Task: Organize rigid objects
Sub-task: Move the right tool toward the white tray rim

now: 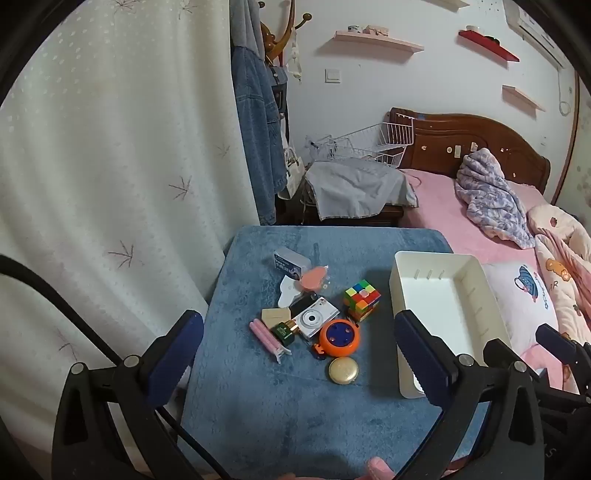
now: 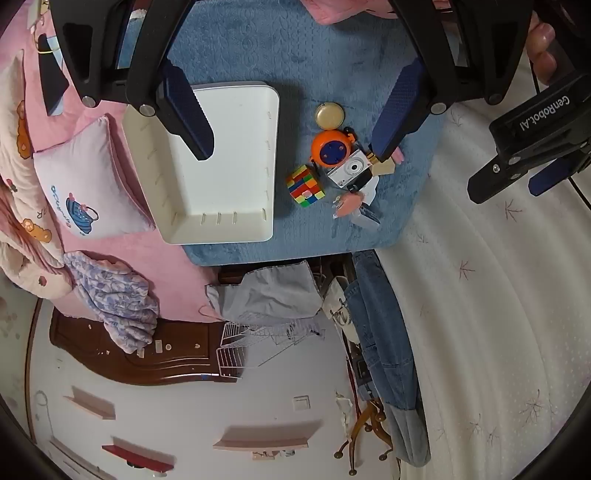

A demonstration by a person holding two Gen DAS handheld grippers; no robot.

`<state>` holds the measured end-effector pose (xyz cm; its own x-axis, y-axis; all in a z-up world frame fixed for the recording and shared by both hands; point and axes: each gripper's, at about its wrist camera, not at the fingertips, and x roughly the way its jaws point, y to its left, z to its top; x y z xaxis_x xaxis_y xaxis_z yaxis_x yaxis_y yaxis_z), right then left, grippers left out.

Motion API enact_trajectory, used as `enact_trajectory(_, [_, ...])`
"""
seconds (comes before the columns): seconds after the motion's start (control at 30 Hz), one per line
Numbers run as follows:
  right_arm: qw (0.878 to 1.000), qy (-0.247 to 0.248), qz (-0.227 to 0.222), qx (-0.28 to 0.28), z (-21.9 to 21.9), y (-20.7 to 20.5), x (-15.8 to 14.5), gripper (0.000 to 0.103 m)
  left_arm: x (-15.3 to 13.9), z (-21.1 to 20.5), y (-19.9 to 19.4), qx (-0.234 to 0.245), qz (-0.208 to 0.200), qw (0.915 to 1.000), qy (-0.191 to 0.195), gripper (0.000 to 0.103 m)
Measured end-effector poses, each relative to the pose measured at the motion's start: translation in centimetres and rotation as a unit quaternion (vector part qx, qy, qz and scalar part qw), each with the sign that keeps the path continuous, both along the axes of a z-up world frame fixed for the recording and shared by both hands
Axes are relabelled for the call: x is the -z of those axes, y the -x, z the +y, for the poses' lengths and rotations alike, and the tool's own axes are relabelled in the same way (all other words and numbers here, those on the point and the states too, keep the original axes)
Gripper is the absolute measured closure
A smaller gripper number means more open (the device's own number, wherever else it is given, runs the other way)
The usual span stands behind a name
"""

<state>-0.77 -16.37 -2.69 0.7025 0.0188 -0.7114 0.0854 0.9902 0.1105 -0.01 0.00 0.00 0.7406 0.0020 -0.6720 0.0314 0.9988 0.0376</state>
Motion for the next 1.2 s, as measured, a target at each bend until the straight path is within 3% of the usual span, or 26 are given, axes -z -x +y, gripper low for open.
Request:
enact_trajectory(0.2, [1.0, 0.004, -0.001, 0.0, 0.5, 0.2, 0.2, 0.015, -0.2, -0.2, 0.0, -0.001, -0.005, 1.0, -0.008, 0.001])
enact_trajectory(0.43, [1.0, 0.018, 0.004, 0.014, 0.9, 0.5, -0.8, 0.015, -0.9, 1.4, 0.1, 0.019, -0.008, 0.9997, 0.017, 0.001])
enact_trajectory(0.93, [0.997, 0.04, 0.003, 0.063, 4.4, 0.8, -0.7, 0.015, -0.2, 4.0, -1.1, 0.065, 0.01, 0.9975, 0.026, 0.004])
enact_trajectory(1.2, [0.995, 0.05, 0.03, 0.086, 5.6, 0.2, 0.1, 0.015, 1.6, 5.5, -2.4, 0.085, 0.056, 0.9928, 0.064, 0.004])
